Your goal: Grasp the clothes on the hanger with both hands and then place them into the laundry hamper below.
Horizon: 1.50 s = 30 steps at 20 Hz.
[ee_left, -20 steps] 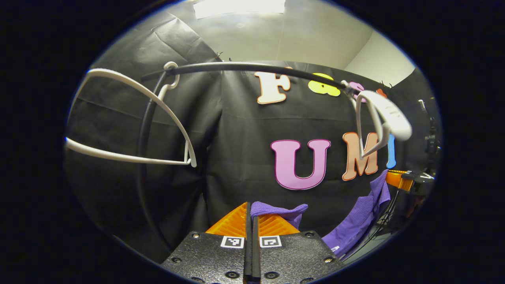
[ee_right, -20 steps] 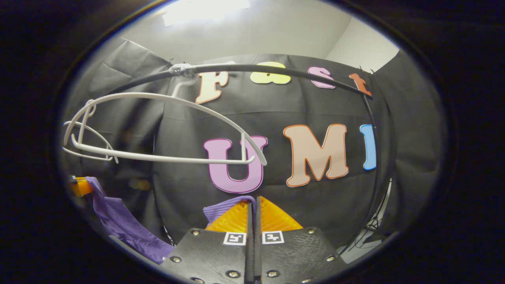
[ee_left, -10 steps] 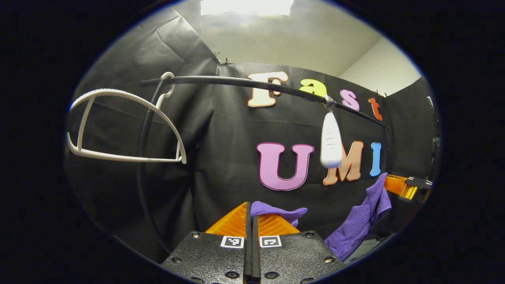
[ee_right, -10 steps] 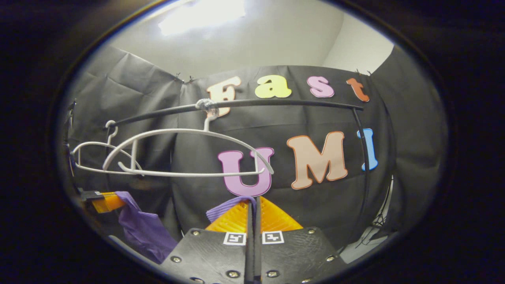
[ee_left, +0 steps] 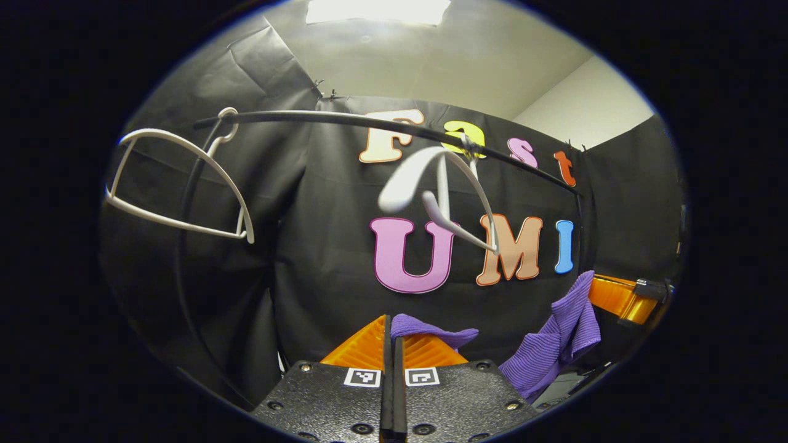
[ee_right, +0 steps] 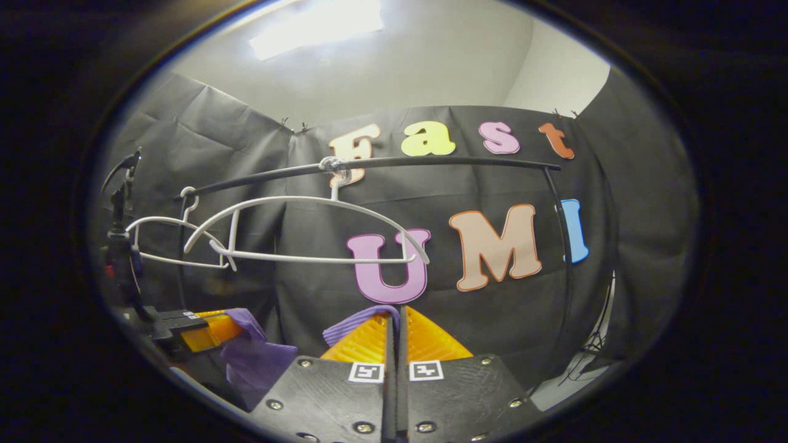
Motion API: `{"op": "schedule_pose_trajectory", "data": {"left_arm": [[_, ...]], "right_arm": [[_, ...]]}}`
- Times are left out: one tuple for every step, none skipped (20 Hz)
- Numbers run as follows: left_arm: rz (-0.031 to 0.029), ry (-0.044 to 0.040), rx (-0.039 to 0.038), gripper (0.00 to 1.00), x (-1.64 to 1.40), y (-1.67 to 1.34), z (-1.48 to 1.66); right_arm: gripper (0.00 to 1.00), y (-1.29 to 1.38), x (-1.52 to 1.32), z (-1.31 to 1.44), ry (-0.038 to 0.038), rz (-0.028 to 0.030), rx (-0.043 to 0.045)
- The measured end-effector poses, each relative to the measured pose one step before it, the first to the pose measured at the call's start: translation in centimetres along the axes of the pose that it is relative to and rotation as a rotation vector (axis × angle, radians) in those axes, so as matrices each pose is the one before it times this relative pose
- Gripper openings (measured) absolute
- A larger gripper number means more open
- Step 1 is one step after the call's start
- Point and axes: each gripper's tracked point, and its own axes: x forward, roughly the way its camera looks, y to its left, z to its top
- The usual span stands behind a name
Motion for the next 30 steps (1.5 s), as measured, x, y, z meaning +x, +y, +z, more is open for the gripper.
{"op": "schedule_pose_trajectory", "data": {"left_arm": [[-0.00214, 0.00516, -0.00677, 0.00, 0.125, -0.406, -0.666], [-0.00185, 0.00090, -0.01047, 0.00, 0.277, -0.330, -0.633], [-0.01290, -0.00580, -0.01018, 0.00, 0.515, -0.533, -0.644], [-0.01222, 0.01019, -0.01290, 0.00, 0.491, -0.691, -0.822], [-0.00298, 0.00856, -0.00699, 0.00, 0.205, -0.408, -1.045], [0.00267, 0.01668, -0.00084, 0.00, 0.140, -0.364, -1.086], [-0.00009, 0.00553, 0.00769, 0.00, 0.227, -0.305, -0.838], [-0.00302, 0.00504, 0.00999, 0.00, 0.427, -0.217, -0.883], [-0.00313, 0.00675, 0.00679, 0.00, 0.242, -0.278, -0.896], [-0.00285, 0.00879, 0.00163, 0.00, 0.106, -0.273, -0.900], [-0.00204, 0.00397, -0.00038, 0.00, -0.020, -0.289, -0.652], [-0.00123, -0.00037, 0.00435, 0.00, 0.093, -0.218, -0.651], [0.00094, -0.00219, 0.00667, 0.00, 0.051, -0.107, -0.697], [-0.00064, -0.00070, 0.00489, 0.00, 0.083, -0.057, -0.799], [-0.00126, 0.00167, 0.00374, 0.00, -0.017, -0.083, -0.868], [0.00277, -0.00207, 0.00352, 0.00, -0.055, 0.071, -0.818], [-0.00008, -0.00378, 0.00266, 0.00, -0.016, -0.052, -0.802], [0.00183, -0.00319, 0.00335, 0.00, -0.105, 0.013, -0.973], [-0.00058, -0.00322, 0.00435, 0.00, -0.060, 0.116, -0.941], [0.00184, 0.00412, 0.00427, 0.00, 0.124, 0.207, -1.058], [0.00459, 0.01080, 0.00178, 0.00, 0.052, 0.174, -0.923], [0.00045, 0.01291, -0.00195, 0.00, -0.064, 0.197, -0.991], [0.00065, 0.00884, -0.00437, 0.00, -0.119, 0.185, -0.931], [0.00299, 0.01339, -0.00388, 0.00, 0.085, 0.304, -0.977], [0.00314, 0.01517, -0.00392, 0.00, 0.041, 0.298, -0.980], [-0.00169, 0.01758, -0.00346, 0.00, 0.096, 0.232, -1.096], [0.00113, 0.01199, 0.00502, 0.00, 0.127, 0.234, -1.039], [0.00340, 0.01154, 0.01094, 0.00, 0.143, 0.283, -0.857], [0.00132, 0.00983, 0.01000, 0.02, -0.028, 0.134, -0.925], [-0.00179, 0.00294, 0.00703, 0.02, 0.068, 0.265, -0.870]], "right_arm": [[0.01, -0.302, -0.083, -0.549, 0.00728, -0.00431, 0.01127], [0.01, -0.337, -0.194, -0.402, 0.00412, -0.00531, 0.00760], [0.01, -0.383, -0.033, -0.483, 0.00213, -0.00983, 0.00335], [0.00, -0.218, 0.081, -0.557, 0.00245, -0.00426, 0.00116], [0.00, 0.070, 0.206, -1.179, 0.00648, 0.00369, -0.00427], [0.01, 0.022, 0.146, -0.819, 0.01272, 0.00641, -0.00295], [0.01, -0.047, -0.006, -0.492, 0.01098, 0.00275, -0.00521], [0.01, -0.055, 0.008, -0.588, 0.00556, 0.00325, -0.00097], [0.01, 0.142, 0.129, -0.896, 0.00795, 0.00883, 0.00641], [0.01, 0.094, 0.104, -0.803, 0.00886, 0.00490, 0.00775], [0.01, -0.073, -0.022, -1.283, 0.01147, -0.00845, 0.00605], [0.00, -0.053, 0.121, -0.776, 0.01297, -0.00176, 0.00466], [0.01, -0.138, 0.109, -0.535, 0.01218, -0.00206, 0.00591], [0.01, -0.100, 0.163, -1.474, 0.01144, -0.00273, 0.00664], [0.01, -0.128, 0.003, -1.057, 0.01026, -0.00310, 0.00807], [0.01, -0.283, 0.099, -1.058, 0.00876, -0.00476, 0.00984], [0.01, -0.279, 0.064, -1.055, 0.00610, -0.00641, 0.00779], [0.01, -0.444, 0.171, -1.094, 0.00403, -0.00990, 0.00464], [0.01, -0.595, 0.187, -1.106, 0.00171, -0.01355, -0.00200], [0.01, -0.563, 0.143, -1.163, 0.00620, -0.01490, 0.00165], [0.01, -0.551, 0.290, -1.399, 0.01001, -0.00905, 0.00876], [0.01, -0.244, 0.270, -1.330, 0.01457, -0.00175, 0.00267], [0.01, -0.235, 0.257, -1.358, 0.01792, -0.00299, -0.00058], [0.01, -0.230, 0.294, -1.261, 0.01929, -0.00131, -0.00526], [0.01, -0.184, 0.094, -1.266, 0.01858, 0.00230, 0.00002], [0.01, -0.165, 0.201, -1.264, 0.02126, 0.00178, 0.00339], [0.01, -0.139, 0.250, -1.298, 0.01819, 0.00065, 0.00451], [0.01, -0.320, 0.175, -1.024, 0.01646, -0.00845, -0.00038], [0.01, -0.323, 0.255, -1.055, 0.01526, -0.00680, -0.00283], [0.01, -0.168, 0.193, -0.980, 0.01579, -0.00683, -0.00709]]}}
